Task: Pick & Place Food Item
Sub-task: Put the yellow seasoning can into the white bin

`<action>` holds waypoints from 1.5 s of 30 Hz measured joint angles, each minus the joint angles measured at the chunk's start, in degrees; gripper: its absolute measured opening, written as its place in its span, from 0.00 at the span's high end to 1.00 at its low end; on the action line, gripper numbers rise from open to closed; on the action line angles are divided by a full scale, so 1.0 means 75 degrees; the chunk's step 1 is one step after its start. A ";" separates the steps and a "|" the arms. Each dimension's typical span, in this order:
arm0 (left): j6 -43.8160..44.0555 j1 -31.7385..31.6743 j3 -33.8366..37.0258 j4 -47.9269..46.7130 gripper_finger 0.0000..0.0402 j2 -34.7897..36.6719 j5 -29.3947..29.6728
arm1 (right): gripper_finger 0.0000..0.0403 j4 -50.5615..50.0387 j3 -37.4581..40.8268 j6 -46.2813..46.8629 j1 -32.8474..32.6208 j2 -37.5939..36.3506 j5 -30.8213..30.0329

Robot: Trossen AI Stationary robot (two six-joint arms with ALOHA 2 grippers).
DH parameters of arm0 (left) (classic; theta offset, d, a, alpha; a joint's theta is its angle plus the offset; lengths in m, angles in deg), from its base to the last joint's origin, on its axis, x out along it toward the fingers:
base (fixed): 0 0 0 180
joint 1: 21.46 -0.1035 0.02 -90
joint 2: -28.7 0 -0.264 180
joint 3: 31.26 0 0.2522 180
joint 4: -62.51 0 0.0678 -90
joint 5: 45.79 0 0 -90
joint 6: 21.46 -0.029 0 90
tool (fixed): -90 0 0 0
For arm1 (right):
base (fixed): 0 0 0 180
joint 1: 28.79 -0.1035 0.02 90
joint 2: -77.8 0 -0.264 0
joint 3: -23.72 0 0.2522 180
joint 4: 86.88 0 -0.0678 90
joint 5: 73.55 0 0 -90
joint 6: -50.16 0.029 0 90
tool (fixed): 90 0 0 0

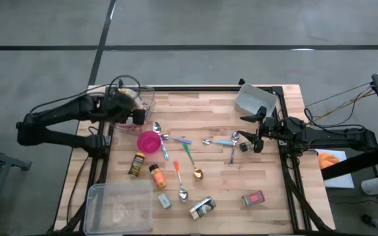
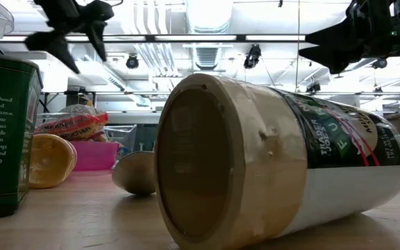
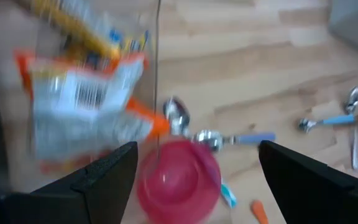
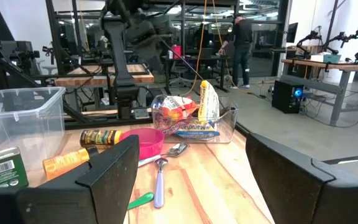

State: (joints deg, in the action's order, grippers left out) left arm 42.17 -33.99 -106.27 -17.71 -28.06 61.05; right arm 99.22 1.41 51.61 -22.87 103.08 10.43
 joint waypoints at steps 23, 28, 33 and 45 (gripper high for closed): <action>0.3355 0.3894 0.1009 -0.0537 0.16 -0.1073 -0.0919 | 0.28 0.0000 0.0000 0.0001 -0.0001 0.0000 0.0000; 0.3323 0.3995 0.1609 0.0115 0.16 -0.1325 -0.1309 | 0.28 0.0000 0.0000 0.0002 -0.0002 -0.0002 0.0000; 0.3357 0.3995 0.2352 0.1059 0.16 -0.1444 -0.1541 | 0.28 0.0000 0.0000 0.0003 -0.0003 0.0000 0.0000; 0.3587 0.3995 0.4008 0.3138 0.16 -0.1447 -0.2092 | 0.28 0.0000 0.0000 0.0003 -0.0003 0.0000 0.0000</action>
State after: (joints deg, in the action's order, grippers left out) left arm 69.07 -4.03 -76.21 5.83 -38.92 45.36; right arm 99.22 1.41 51.63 -22.89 103.08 10.43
